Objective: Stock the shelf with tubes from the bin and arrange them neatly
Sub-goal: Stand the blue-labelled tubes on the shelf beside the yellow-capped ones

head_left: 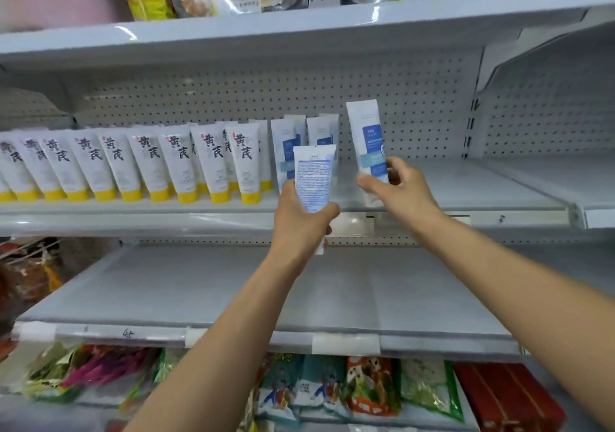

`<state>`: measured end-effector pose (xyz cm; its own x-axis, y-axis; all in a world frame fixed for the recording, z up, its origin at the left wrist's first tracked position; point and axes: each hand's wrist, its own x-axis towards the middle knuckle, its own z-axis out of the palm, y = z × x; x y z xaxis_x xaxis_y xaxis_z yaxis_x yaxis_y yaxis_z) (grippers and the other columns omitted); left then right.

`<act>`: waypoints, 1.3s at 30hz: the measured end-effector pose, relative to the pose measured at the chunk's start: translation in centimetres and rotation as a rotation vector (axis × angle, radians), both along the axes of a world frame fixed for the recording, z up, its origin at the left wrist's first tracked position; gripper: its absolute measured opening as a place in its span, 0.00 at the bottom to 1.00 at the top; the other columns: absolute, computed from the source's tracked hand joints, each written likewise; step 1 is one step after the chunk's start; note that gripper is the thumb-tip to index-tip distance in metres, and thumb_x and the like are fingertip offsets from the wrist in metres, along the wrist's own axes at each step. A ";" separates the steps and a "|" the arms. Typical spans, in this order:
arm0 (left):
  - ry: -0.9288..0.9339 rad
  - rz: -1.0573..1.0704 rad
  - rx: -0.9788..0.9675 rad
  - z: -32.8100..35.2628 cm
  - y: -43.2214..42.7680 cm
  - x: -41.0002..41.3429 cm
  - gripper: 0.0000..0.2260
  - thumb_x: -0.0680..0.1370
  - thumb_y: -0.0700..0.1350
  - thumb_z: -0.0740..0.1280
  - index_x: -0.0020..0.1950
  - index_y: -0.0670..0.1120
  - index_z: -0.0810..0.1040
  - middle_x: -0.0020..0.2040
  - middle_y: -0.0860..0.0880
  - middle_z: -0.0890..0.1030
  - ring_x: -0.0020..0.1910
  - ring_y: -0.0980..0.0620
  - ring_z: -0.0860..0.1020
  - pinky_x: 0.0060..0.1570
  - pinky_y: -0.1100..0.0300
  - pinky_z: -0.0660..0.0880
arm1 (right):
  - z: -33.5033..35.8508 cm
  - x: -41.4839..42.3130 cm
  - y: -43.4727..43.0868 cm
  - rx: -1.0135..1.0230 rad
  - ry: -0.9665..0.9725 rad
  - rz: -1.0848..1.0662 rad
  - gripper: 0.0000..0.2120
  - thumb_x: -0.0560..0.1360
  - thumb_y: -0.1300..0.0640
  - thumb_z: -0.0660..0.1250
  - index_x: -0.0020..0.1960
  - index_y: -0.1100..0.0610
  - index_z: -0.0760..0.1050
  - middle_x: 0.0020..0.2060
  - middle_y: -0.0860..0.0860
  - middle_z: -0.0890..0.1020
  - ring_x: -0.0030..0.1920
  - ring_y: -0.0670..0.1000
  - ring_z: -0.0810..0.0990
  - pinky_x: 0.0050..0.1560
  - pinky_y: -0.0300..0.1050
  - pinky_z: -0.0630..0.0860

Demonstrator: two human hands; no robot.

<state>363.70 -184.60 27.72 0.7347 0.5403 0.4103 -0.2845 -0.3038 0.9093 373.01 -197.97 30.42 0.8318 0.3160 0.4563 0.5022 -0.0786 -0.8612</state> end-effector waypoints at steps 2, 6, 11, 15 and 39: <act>-0.009 0.020 0.009 0.1 0.5 1.0 0.21 0.68 0.41 0.71 0.59 0.49 0.70 0.45 0.46 0.79 0.29 0.52 0.77 0.26 0.61 0.75 | 0.4 1.7 0.7 -0.045 -0.002 -0.009 0.16 0.71 0.51 0.73 0.57 0.52 0.76 0.46 0.48 0.82 0.46 0.49 0.81 0.44 0.40 0.77; -0.009 0.048 0.030 0.2 1.5 2.7 0.20 0.69 0.42 0.71 0.57 0.50 0.69 0.45 0.46 0.79 0.29 0.53 0.77 0.25 0.62 0.74 | 0.8 5.1 2.7 -0.148 0.001 -0.040 0.19 0.71 0.55 0.74 0.59 0.56 0.76 0.51 0.51 0.82 0.49 0.50 0.80 0.51 0.44 0.77; -0.025 0.074 0.083 0.1 2.7 4.1 0.19 0.69 0.41 0.71 0.56 0.50 0.70 0.44 0.49 0.78 0.27 0.58 0.76 0.24 0.66 0.73 | 0.5 8.5 4.5 -0.240 0.035 -0.049 0.20 0.71 0.59 0.73 0.61 0.58 0.74 0.54 0.53 0.80 0.53 0.52 0.79 0.57 0.49 0.76; -0.026 0.102 0.117 0.2 3.9 4.7 0.20 0.70 0.43 0.72 0.57 0.52 0.69 0.46 0.56 0.77 0.35 0.59 0.78 0.28 0.69 0.75 | 0.2 10.4 5.5 -0.256 0.051 -0.064 0.18 0.72 0.59 0.72 0.60 0.58 0.74 0.55 0.54 0.81 0.54 0.55 0.79 0.60 0.54 0.76; -0.064 -0.002 -0.217 1.4 1.9 3.6 0.05 0.80 0.43 0.56 0.53 0.48 0.70 0.47 0.42 0.79 0.33 0.50 0.80 0.32 0.55 0.79 | 1.0 4.6 3.2 -0.224 -0.148 0.108 0.06 0.75 0.59 0.69 0.50 0.60 0.78 0.40 0.50 0.80 0.40 0.46 0.77 0.42 0.39 0.76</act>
<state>367.31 -182.72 29.11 0.7121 0.6196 0.3302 -0.3436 -0.1025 0.9335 377.56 -194.79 31.44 0.7177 0.5058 0.4785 0.6366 -0.1983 -0.7453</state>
